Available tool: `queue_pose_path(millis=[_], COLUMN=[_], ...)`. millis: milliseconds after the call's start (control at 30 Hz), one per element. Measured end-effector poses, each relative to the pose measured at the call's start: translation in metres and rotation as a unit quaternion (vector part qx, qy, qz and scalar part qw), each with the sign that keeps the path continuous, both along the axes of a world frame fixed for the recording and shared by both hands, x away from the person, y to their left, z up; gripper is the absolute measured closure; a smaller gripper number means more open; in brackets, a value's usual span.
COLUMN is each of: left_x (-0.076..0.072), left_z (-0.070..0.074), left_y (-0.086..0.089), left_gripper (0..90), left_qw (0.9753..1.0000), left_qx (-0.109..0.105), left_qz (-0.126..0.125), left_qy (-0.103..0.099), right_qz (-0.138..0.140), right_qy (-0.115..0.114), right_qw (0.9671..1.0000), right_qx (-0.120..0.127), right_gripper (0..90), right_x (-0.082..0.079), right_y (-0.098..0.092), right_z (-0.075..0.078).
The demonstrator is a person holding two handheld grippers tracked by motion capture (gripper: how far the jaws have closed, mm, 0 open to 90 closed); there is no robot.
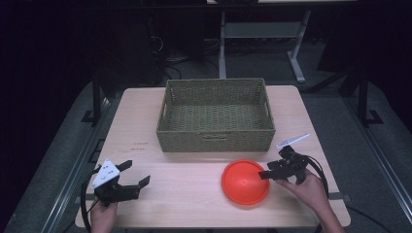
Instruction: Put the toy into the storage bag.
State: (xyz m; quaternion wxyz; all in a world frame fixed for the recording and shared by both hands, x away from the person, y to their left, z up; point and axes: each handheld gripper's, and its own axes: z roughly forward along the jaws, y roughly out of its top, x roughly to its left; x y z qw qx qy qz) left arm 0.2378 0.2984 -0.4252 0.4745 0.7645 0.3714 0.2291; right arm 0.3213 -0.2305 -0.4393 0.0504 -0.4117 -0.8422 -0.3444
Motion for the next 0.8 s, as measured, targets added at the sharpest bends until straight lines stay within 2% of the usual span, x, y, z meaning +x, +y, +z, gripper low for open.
queue_pose_path(millis=[200, 500, 700, 800], left_x=[0.0, 0.0, 0.0, -0.001], left_z=[-0.001, -0.001, -0.001, -0.001], left_y=[-0.001, 0.0, 0.0, 0.0], left_gripper=[12.8, 12.9, 12.8, 12.8], left_qw=[1.0, 1.0, 0.9999, 0.9999], left_qx=[0.002, 0.007, 0.011, 0.012], left_qz=[0.0, 0.003, 0.004, 0.005], left_qy=[0.002, 0.002, 0.003, 0.003], right_qz=[-0.001, 0.01, 0.019, 0.017], right_qy=[0.028, 0.037, 0.043, 0.038], right_qw=[0.9996, 0.9989, 0.9986, 0.9987], right_qx=[-0.011, -0.027, -0.026, -0.031], right_gripper=[44.8, 50.4, 56.9, 58.9], right_x=[0.005, 0.008, 0.009, 0.009], right_y=[0.0, 0.006, 0.011, 0.014], right_z=[-0.008, -0.014, -0.016, -0.016])
